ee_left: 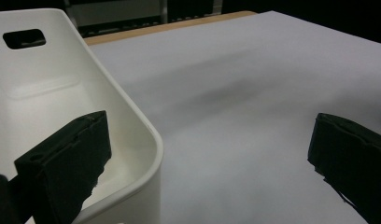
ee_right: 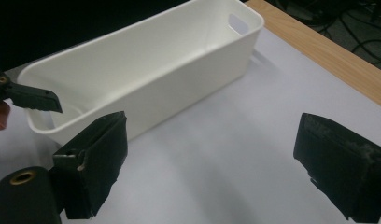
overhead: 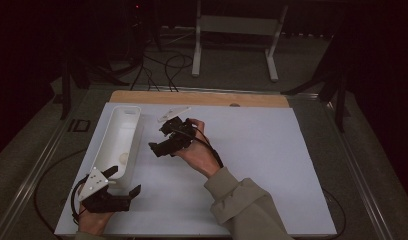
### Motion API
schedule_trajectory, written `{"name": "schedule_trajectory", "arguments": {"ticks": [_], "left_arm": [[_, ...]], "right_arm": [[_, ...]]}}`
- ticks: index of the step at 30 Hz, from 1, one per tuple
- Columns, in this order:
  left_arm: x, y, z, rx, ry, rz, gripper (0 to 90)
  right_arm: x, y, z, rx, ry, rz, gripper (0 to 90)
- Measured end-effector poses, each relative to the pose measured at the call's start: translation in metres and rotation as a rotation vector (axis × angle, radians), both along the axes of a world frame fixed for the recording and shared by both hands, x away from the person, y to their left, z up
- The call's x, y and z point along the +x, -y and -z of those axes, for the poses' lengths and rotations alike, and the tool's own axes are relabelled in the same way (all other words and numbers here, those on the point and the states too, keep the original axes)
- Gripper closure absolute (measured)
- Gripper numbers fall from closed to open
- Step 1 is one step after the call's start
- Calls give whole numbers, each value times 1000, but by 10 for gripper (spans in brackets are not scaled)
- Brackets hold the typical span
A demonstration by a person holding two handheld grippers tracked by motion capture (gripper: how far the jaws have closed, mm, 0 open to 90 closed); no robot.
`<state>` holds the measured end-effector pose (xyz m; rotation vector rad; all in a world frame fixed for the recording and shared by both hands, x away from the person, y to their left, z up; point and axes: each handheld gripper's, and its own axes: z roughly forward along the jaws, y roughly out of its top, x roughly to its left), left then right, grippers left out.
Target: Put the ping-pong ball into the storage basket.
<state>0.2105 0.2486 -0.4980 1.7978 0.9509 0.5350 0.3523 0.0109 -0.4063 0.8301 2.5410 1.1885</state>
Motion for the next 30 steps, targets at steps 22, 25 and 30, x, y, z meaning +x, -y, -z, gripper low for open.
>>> {"name": "schedule_trajectory", "arguments": {"ticks": [22,25,30], "left_arm": [[0,-1,0,-4,0,-4,0],[0,-1,0,-4,-1,-4,0],[0,0,0,-6,-2,-8,0]], "right_arm": [[-8,72,18,-34,27,84,99],[-11,86,20,-32,29,98,99],[-22,131,32,-20,32,167,99]]}}
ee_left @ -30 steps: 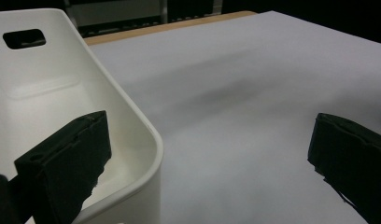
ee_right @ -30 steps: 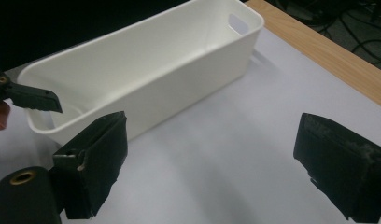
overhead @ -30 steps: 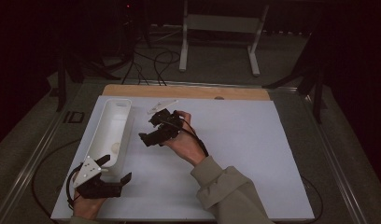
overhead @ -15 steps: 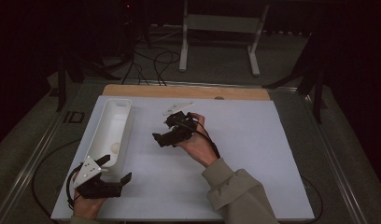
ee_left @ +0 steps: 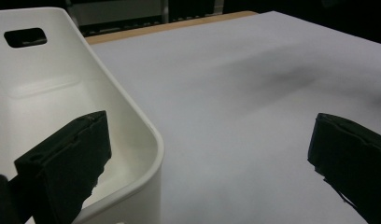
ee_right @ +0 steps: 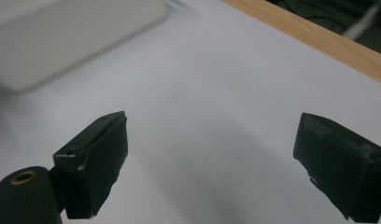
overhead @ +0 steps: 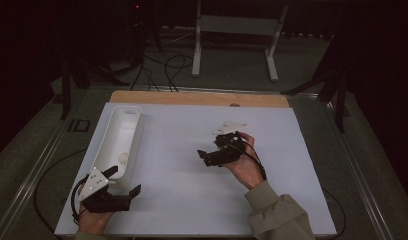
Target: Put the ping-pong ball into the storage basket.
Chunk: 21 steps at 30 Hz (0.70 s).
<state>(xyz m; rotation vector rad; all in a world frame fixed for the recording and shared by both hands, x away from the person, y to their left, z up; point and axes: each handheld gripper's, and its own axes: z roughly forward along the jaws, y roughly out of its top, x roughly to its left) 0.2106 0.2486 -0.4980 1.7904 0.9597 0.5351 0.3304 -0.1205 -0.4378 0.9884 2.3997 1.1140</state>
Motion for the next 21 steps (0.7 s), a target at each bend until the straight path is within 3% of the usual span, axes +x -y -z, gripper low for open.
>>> {"name": "schedule_trajectory", "arguments": {"ticks": [3,6,10,15,17,21], "left_arm": [[0,0,0,0,-2,-1,0],[1,1,1,5,-5,-1,0],[2,1,0,3,-6,-7,0],[3,0,1,-3,-8,-15,0],[3,0,1,-1,-7,-16,0],[5,-2,1,-3,-9,-23,0]], "right_arm": [[-3,13,4,-2,2,15,99],[-17,50,18,41,-12,69,99],[-30,73,25,73,-2,103,101],[-52,103,37,104,25,135,102],[-61,116,40,157,48,149,103],[-73,134,51,199,87,171,101]]}}
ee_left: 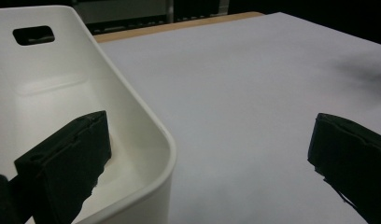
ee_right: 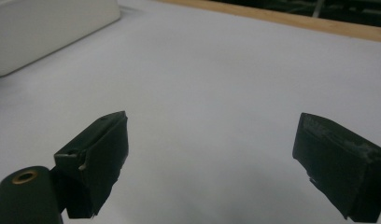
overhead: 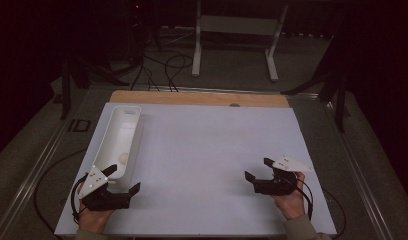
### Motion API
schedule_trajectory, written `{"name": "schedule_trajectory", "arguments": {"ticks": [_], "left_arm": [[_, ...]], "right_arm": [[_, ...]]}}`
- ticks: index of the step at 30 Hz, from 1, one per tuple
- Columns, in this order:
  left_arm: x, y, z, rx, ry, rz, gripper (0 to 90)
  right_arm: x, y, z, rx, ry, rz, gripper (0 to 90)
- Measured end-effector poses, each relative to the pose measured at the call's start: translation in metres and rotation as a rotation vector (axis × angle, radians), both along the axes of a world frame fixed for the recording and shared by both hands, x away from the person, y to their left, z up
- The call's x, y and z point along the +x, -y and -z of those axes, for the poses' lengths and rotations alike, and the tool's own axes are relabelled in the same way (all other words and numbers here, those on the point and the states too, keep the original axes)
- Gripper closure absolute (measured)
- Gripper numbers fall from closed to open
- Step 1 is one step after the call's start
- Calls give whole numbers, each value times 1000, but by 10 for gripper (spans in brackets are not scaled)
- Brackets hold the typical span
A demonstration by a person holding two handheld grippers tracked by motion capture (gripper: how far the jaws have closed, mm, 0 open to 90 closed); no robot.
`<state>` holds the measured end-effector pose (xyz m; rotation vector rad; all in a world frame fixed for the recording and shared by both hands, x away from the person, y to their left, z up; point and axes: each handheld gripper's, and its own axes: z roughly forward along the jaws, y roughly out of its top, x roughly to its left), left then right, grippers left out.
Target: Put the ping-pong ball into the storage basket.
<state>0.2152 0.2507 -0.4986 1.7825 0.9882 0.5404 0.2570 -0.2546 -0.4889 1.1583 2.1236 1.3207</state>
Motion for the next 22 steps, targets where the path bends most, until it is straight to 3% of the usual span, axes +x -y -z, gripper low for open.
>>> {"name": "schedule_trajectory", "arguments": {"ticks": [4,8,11,22], "left_arm": [[1,-1,0,-4,1,-7,0],[1,-1,0,-7,1,-9,0],[3,-2,1,-6,0,-12,0],[3,-2,2,0,-1,-13,0]], "right_arm": [[-10,9,7,40,52,16,101],[-17,12,10,45,85,3,101],[-27,16,12,62,134,-1,101],[-28,19,12,85,158,1,103]]}}
